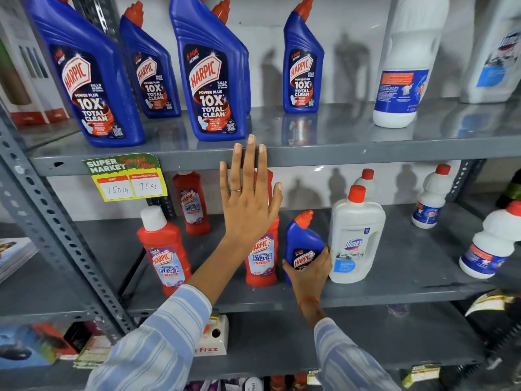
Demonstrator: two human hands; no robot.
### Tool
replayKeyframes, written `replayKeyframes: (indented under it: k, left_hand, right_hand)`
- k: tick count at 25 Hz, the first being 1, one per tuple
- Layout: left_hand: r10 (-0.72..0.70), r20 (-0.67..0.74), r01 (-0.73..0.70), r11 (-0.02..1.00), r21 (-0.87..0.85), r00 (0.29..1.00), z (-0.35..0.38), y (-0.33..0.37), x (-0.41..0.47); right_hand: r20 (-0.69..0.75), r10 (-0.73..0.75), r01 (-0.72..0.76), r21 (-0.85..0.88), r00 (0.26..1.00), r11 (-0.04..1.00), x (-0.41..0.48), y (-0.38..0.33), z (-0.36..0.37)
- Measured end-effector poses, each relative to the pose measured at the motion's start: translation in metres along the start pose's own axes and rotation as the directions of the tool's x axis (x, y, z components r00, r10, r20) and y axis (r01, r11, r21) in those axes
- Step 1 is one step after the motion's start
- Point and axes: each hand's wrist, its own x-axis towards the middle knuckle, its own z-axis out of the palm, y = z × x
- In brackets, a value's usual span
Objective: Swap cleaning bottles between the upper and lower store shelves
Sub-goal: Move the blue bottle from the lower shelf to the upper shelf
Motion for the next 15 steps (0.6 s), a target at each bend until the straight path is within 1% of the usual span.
replayKeyframes:
  k: [3, 7, 10, 12, 15]
  left_hand:
    - [-0.03, 0.011, 0.03, 1.0, -0.003, 0.999, -0.007, 0.005, 0.003]
    - [-0.012, -0.009, 0.012, 0.998, -0.057, 1.0, -0.01, 0.014, 0.019]
    - [0.001, -0.002, -0.001, 0.996, -0.084, 1.0, -0.008, 0.024, 0.039]
    - [-0.036, 0.03, 0.039, 0.996, -0.078, 0.999, -0.005, 0.026, 0.047]
    - [-0.078, -0.002, 0.077, 0.996, -0.05, 0.997, -0.002, 0.032, 0.051]
  right_hand:
    - [0.012, -0.059, 0.058, 0.028, 0.998, 0.998, -0.002, -0.007, -0.017]
    - [-0.046, -0.175, 0.18, 0.126, 0.983, 0.976, -0.005, -0.045, -0.054]
    - [-0.148, -0.307, 0.332, 0.199, 0.94, 0.922, 0.001, -0.101, -0.091]
    - [-0.159, -0.369, 0.398, 0.235, 0.916, 0.887, 0.007, -0.144, -0.116]
    - [-0.159, -0.466, 0.492, 0.315, 0.87, 0.812, 0.032, -0.209, -0.149]
